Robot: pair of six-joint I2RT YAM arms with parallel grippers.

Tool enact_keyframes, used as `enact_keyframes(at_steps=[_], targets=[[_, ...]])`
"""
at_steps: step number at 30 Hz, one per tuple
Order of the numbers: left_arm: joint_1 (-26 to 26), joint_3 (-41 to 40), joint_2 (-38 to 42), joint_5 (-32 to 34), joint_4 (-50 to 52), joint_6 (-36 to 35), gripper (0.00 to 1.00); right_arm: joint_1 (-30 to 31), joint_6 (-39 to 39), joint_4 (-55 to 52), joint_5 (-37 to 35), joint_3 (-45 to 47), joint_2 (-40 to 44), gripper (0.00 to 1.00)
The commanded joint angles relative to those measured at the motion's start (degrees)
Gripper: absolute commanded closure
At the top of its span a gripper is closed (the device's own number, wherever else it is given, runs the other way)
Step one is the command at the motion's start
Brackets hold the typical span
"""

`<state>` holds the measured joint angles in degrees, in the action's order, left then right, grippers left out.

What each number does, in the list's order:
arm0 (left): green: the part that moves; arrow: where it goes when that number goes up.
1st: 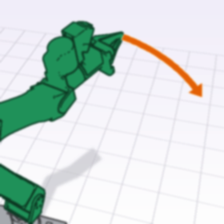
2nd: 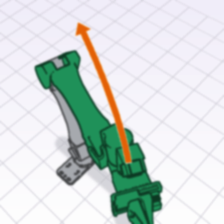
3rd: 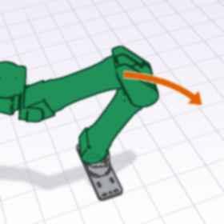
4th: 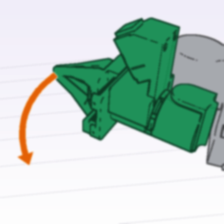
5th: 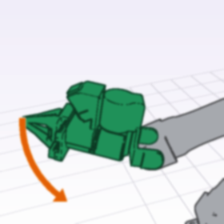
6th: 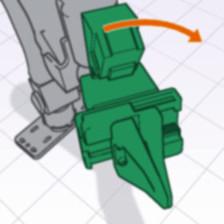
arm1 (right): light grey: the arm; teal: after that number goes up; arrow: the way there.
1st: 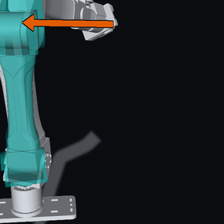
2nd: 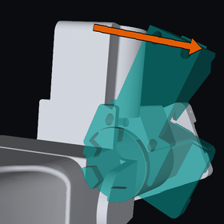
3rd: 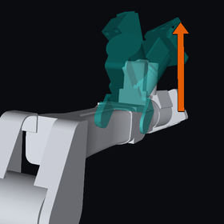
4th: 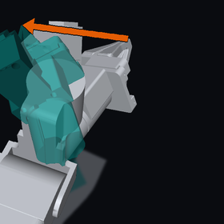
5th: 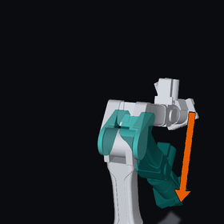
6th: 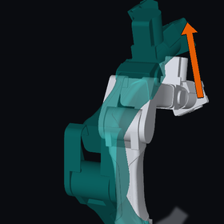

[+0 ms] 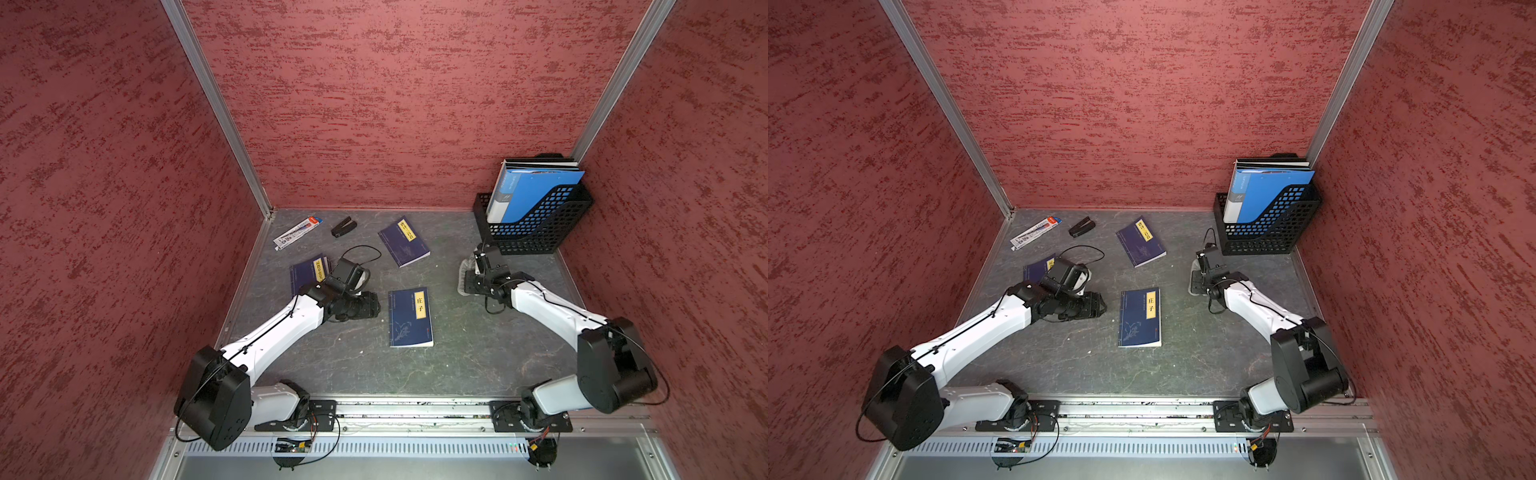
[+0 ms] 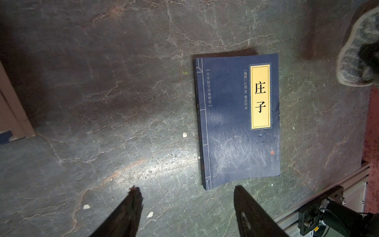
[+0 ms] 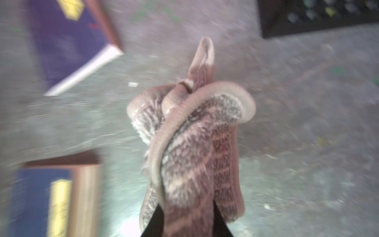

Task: Wipe the cover of the book
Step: Pick up the cleaning item at the center of the board, then wipe the dirt from the cover of the book.

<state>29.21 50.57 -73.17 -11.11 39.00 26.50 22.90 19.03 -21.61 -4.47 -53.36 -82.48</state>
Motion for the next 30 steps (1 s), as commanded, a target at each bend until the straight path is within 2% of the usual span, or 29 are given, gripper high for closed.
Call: enact_keyframes(at_steps=[1,7,10,18,21,25,30], targets=[[-0.89,0.83,-0.14,-1.03,-0.84,-1.24,0.27,5.62,0.2,-1.17,5.7,-3.15,2.13,0.79],[-1.7,0.59,1.1,-0.87,-0.1,-2.15,0.2,13.99,2.21,3.13,10.71,-5.07,-0.48,0.79],[-1.97,0.61,2.16,-0.31,0.75,-2.52,0.18,16.07,2.79,5.09,11.77,-5.43,-5.61,0.79],[-3.55,-0.58,6.38,1.2,2.62,-3.3,0.09,16.75,4.61,9.84,11.98,-1.66,-13.42,0.8],[-4.94,-1.24,7.39,0.95,2.75,-3.25,0.09,16.79,4.99,10.18,13.3,-0.05,-15.73,0.83],[-6.07,-1.52,8.16,0.64,3.11,-3.64,0.07,18.18,5.88,11.03,14.89,4.36,-15.23,0.83],[-7.44,-2.14,8.41,0.55,2.49,-3.91,0.04,22.76,9.75,10.48,16.13,11.59,-10.68,0.83]])
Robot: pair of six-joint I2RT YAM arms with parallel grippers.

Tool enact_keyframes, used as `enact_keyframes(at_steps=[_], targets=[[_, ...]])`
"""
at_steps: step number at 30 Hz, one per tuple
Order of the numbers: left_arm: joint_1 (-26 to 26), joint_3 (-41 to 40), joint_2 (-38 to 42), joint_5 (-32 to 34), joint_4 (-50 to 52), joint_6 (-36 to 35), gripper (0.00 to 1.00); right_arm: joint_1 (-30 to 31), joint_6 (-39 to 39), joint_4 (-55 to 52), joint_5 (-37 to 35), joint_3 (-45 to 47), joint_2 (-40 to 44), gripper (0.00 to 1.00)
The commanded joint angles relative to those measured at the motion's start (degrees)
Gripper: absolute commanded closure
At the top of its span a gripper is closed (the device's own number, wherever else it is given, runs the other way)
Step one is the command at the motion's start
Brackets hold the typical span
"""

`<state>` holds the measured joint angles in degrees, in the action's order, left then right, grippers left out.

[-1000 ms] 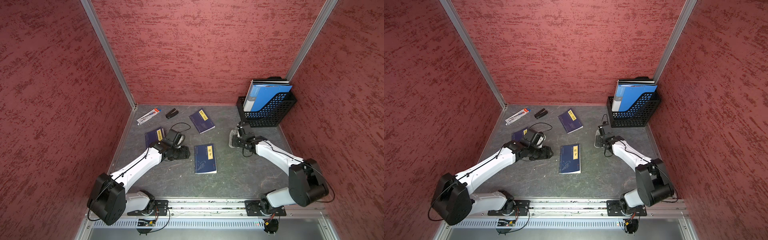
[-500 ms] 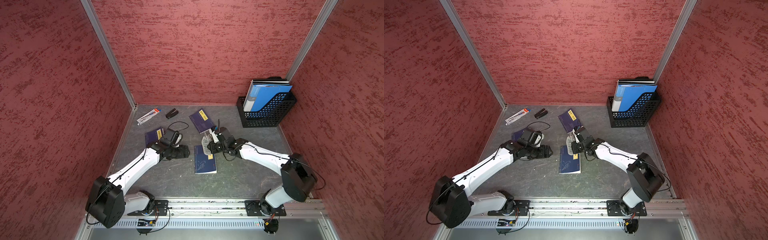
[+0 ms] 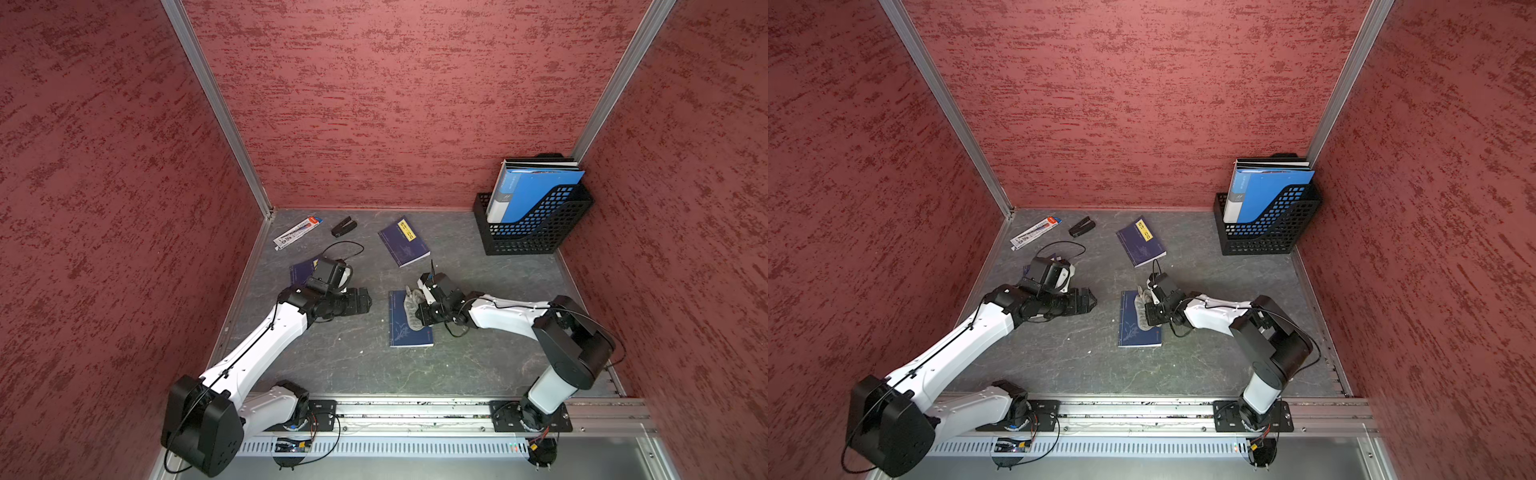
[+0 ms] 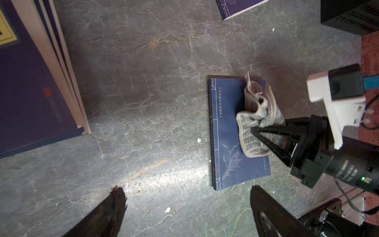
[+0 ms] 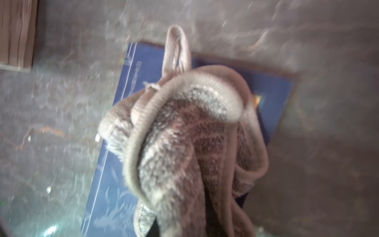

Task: Wipe the cover of the book
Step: Wipe the dirt from the cover of the book.

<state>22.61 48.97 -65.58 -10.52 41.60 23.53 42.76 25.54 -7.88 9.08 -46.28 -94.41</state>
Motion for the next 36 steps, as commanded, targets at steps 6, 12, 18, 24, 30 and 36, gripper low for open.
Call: enact_keyframes(at_steps=[6,12,18,24,30,36], targets=[[-1.89,-0.7,-0.19,-1.18,-1.65,-0.68,0.03,4.9,6.54,-2.58,0.23,9.74,3.78,0.83],[-2.04,-0.54,0.92,-1.86,-0.97,-0.59,0.03,-3.35,1.56,0.15,-1.65,2.46,-5.44,0.83],[-2.13,-1.03,3.43,-1.55,0.49,-0.3,0.04,-7.81,-3.75,-1.77,-1.5,-9.15,-14.49,0.83],[-2.27,-1.16,3.91,-1.42,0.04,-0.06,0.03,-5.95,-3.79,-1.88,1.16,-4.98,-11.34,0.83],[-2.23,-0.05,0.37,-2.33,-1.68,-0.46,0.04,0.72,3.0,0.38,2.44,7.75,-2.91,0.83],[-2.31,1.36,-1.54,-2.49,-2.16,-1.07,0.04,4.51,12.65,1.24,1.62,19.56,8.27,0.83]])
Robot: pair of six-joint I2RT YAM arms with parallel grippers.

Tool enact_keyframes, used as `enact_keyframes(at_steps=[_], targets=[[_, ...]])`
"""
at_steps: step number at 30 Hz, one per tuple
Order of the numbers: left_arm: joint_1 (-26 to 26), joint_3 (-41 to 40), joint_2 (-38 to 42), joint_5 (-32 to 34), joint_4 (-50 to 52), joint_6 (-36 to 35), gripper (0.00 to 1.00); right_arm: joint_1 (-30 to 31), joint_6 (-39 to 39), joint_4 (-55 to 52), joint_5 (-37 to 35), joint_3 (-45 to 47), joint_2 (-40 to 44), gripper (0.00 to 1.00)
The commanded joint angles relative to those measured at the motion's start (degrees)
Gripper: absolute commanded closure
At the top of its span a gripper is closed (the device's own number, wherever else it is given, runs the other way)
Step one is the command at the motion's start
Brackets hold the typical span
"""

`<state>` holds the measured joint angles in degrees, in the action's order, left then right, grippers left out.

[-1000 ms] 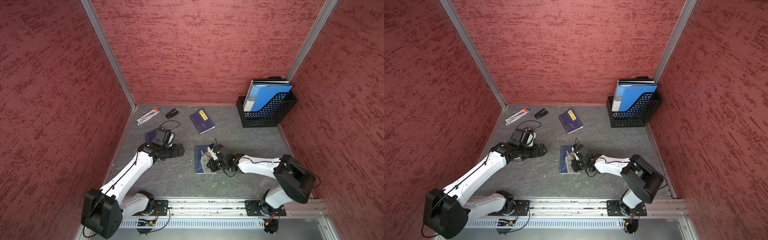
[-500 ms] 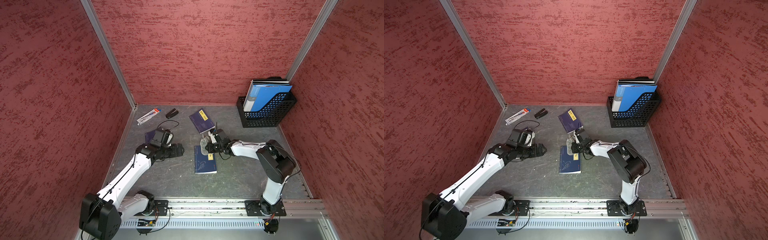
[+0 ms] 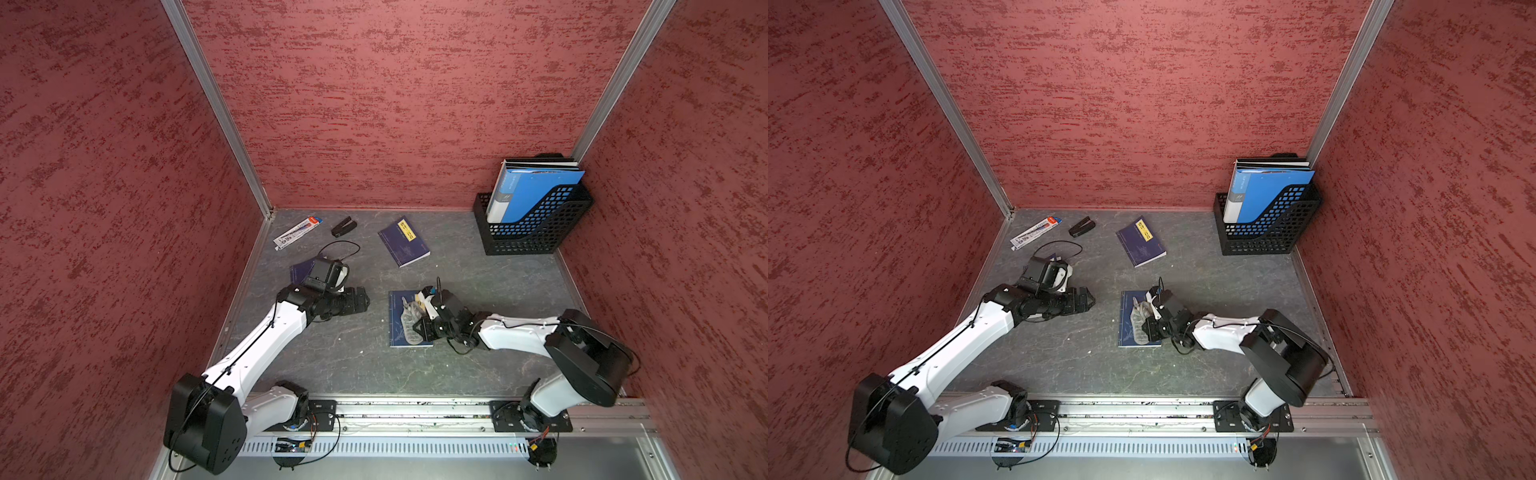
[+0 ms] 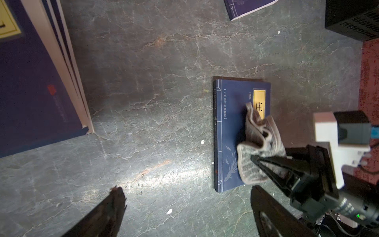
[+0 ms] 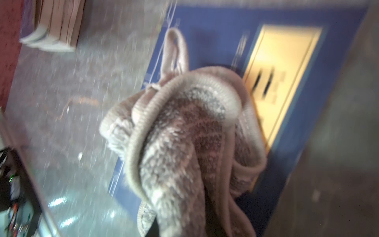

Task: Wipe the cover of the book
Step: Wipe the dirt from the cover of the book.

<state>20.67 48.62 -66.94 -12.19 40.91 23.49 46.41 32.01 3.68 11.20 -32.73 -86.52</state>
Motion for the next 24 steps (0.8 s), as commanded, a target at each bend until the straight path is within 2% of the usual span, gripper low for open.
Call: enact_keyframes(at_steps=[1,4,6,11,15,19,24], targets=[[-0.4,2.04,-0.53,-0.91,-1.53,-1.14,0.03,0.86,6.71,-10.36,-0.56,7.03,2.01,0.83],[-0.52,2.68,-1.67,-1.0,-1.89,-1.23,0.04,0.83,5.88,-10.97,-2.23,6.66,2.65,0.82],[-0.46,3.04,-2.35,-1.26,-2.03,-1.12,0.03,0.41,4.34,-11.32,-3.64,4.2,-0.08,0.82],[-0.45,2.23,-1.27,-1.76,-2.21,-0.56,0.04,-5.27,-0.32,-8.92,-6.34,-5.64,-12.19,0.82],[-0.45,1.56,-0.34,-2.15,-2.11,-0.55,0.03,-8.68,-4.02,-9.68,-6.54,-17.64,-22.04,0.82],[-0.53,1.55,0.54,-1.99,-1.49,-0.76,0.04,-7.5,-6.31,-11.83,-4.44,-24.78,-25.72,0.82],[-0.67,1.3,1.06,-1.94,-1.92,-0.83,0.04,-1.48,-4.94,-12.85,-3.97,-18.83,-21.33,0.82]])
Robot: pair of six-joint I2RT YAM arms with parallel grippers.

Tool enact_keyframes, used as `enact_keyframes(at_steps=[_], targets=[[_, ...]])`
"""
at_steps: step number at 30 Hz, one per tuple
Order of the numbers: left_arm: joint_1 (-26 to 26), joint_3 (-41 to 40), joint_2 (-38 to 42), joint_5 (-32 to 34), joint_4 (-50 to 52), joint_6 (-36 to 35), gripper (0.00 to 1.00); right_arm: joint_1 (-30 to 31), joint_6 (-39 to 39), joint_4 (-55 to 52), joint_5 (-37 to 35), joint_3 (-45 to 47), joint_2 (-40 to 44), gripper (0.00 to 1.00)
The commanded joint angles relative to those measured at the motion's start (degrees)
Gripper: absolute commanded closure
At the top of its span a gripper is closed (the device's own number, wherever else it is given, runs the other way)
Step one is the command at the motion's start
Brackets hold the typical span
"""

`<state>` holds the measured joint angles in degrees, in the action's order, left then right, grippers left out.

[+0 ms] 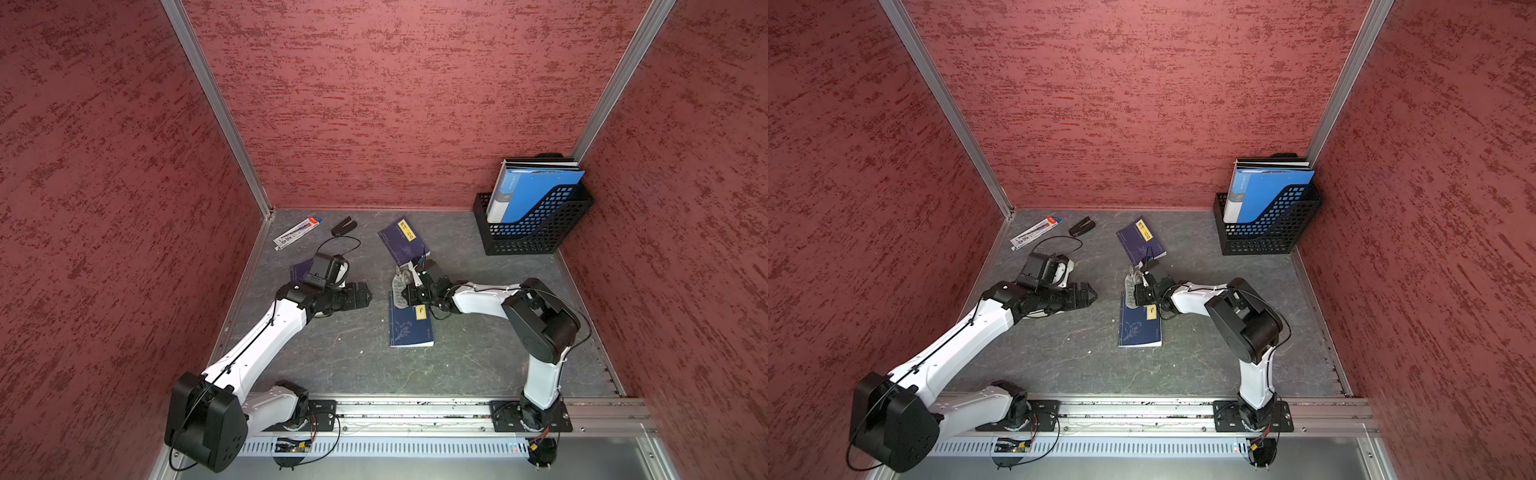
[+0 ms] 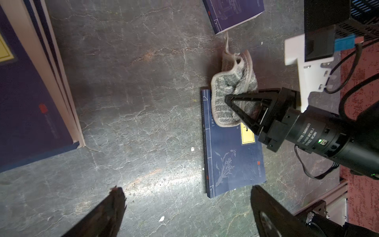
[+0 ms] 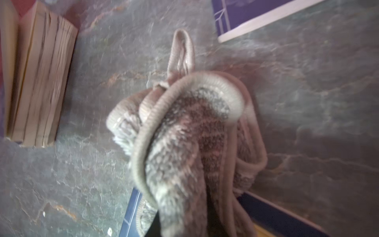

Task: Wipe the cover of the book
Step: Wipe the dirt from the cover of the book.

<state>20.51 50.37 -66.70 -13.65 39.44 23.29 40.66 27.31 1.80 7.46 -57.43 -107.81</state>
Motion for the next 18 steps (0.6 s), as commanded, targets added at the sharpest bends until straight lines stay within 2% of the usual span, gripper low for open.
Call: enact_keyframes(at_steps=[1,6,9,12,18], targets=[[-0.5,-0.45,0.7,-0.51,-0.47,-0.7,0.04,6.02,1.29,-10.25,0.38,8.72,1.68,0.82],[-0.75,-0.02,-0.4,-0.54,-0.69,-1.55,0.04,12.89,9.59,-7.19,1.86,20.56,9.43,0.82],[-1.26,0.92,-1.23,-0.55,-0.53,-2.1,0.04,13.22,11.58,-5.36,0.85,23.02,11.51,0.81],[-1.56,1.44,-1.51,-0.92,-0.72,-2.26,0.04,10.45,8.62,-6.58,-1.4,18.78,8.17,0.8],[-1.54,1.08,-0.48,-1.05,0.25,-2.37,0.04,0.03,1.4,-6.2,-2.44,6.78,-1.35,0.81]])
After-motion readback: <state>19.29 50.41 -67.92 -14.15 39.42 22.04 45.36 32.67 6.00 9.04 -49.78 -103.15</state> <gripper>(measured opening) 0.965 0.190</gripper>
